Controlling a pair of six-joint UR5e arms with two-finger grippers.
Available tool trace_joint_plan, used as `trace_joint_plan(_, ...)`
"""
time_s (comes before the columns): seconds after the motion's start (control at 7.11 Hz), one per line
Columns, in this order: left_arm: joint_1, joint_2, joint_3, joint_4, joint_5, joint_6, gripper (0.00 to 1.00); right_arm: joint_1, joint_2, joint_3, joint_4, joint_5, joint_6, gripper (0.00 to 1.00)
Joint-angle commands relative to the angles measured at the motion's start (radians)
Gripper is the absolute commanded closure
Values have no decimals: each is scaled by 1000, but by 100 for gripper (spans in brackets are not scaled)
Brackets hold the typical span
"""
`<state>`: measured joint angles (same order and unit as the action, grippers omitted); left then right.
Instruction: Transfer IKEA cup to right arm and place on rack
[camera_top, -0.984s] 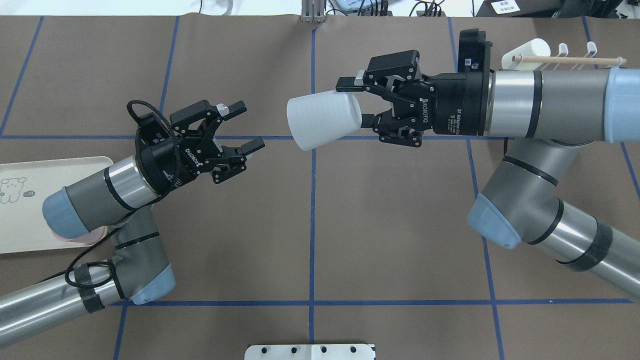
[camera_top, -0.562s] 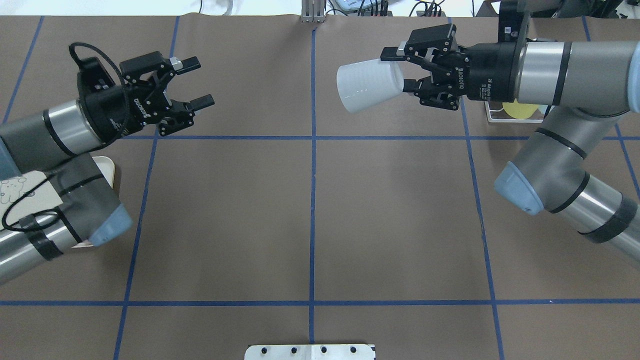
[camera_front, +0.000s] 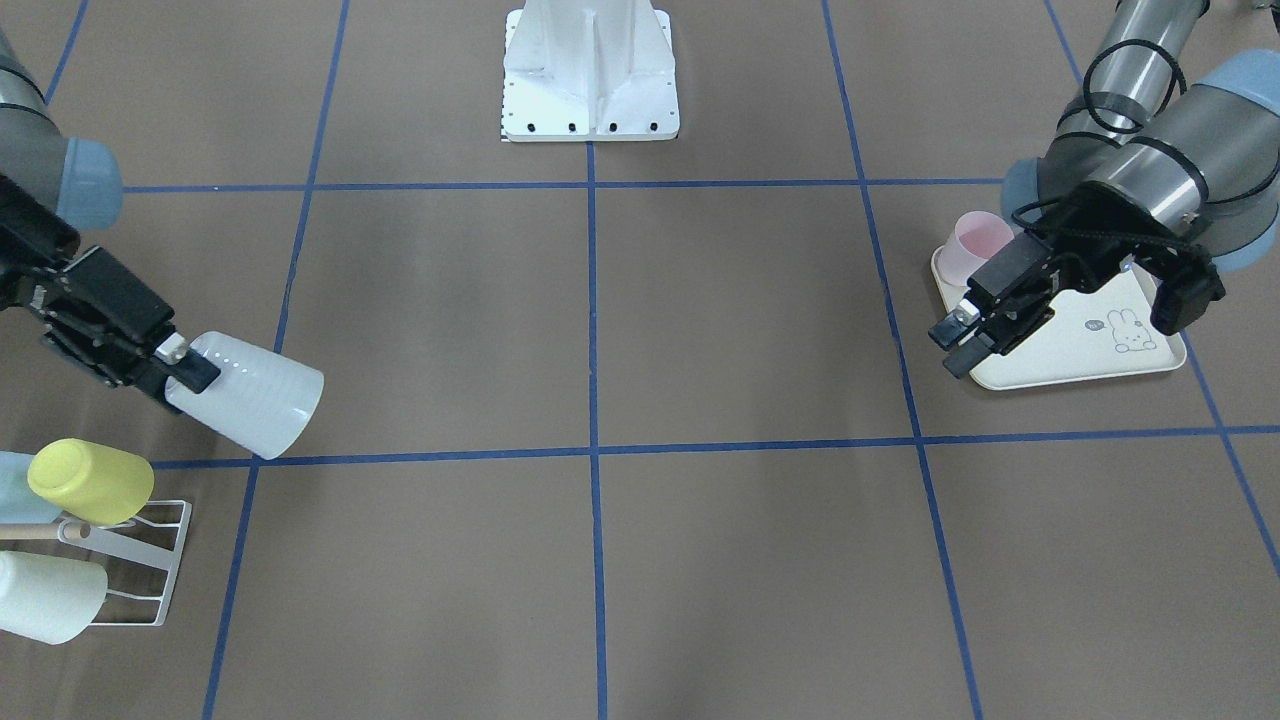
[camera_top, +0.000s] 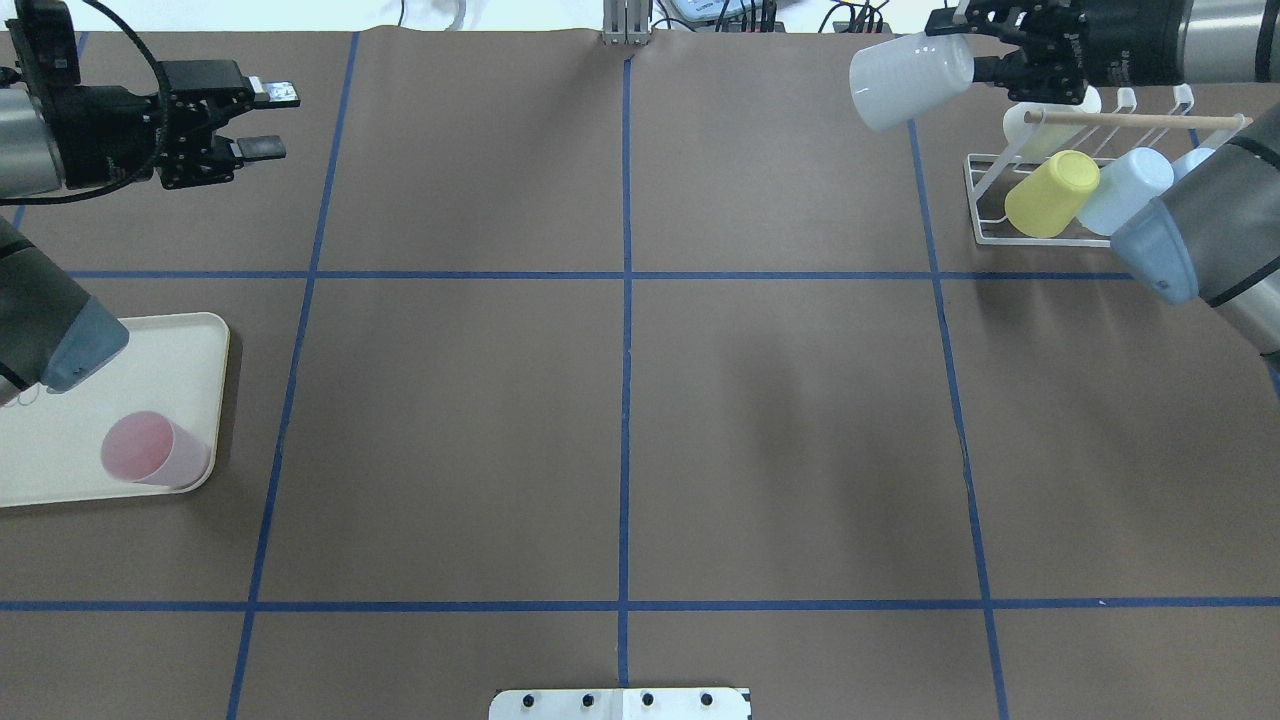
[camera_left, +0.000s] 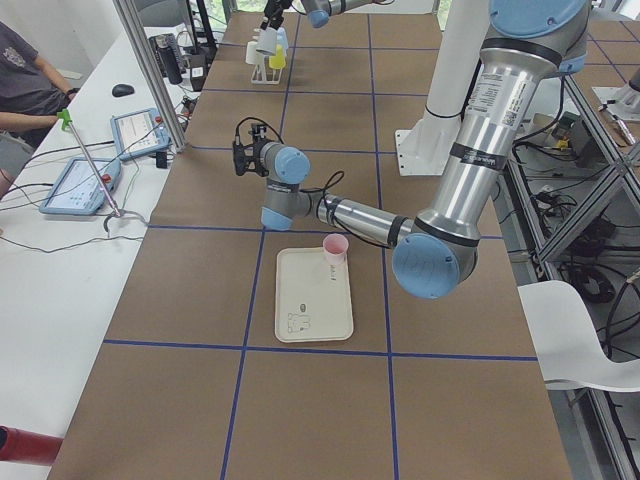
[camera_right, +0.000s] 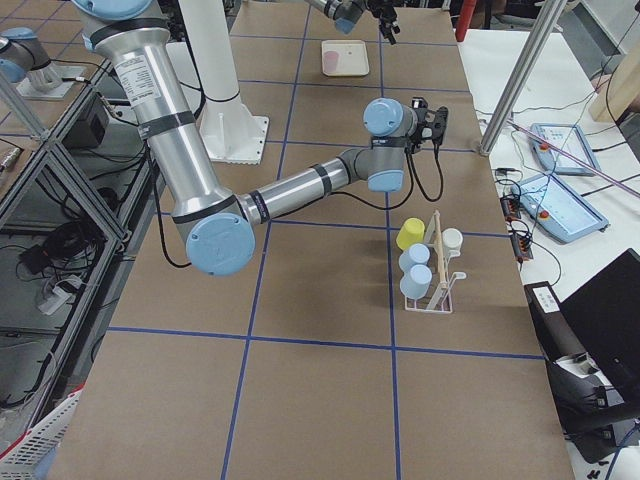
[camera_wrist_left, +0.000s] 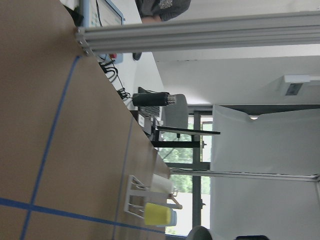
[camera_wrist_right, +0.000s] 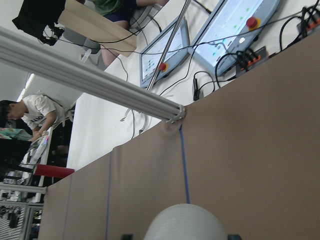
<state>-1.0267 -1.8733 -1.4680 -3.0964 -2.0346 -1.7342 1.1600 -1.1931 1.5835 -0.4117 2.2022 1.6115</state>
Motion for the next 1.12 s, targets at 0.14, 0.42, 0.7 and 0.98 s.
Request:
trace_joint_plan(0.14,-74,43,-9,308,-9,359,1,137,15,-5,-342,97,-429,82)
trace_joint_plan(0.42,-123,72,-55,511,-7,586,1,196,67,-37,-624,94,-764,82)
trace_joint_plan(0.7,-130,114,-83,528,-7,634,1,233,195,-237,-760,97,-910,82)
trace_joint_plan(0.98,-130,131,-107,538,-6,634,1,240,214,-361,-760,100,-991,82)
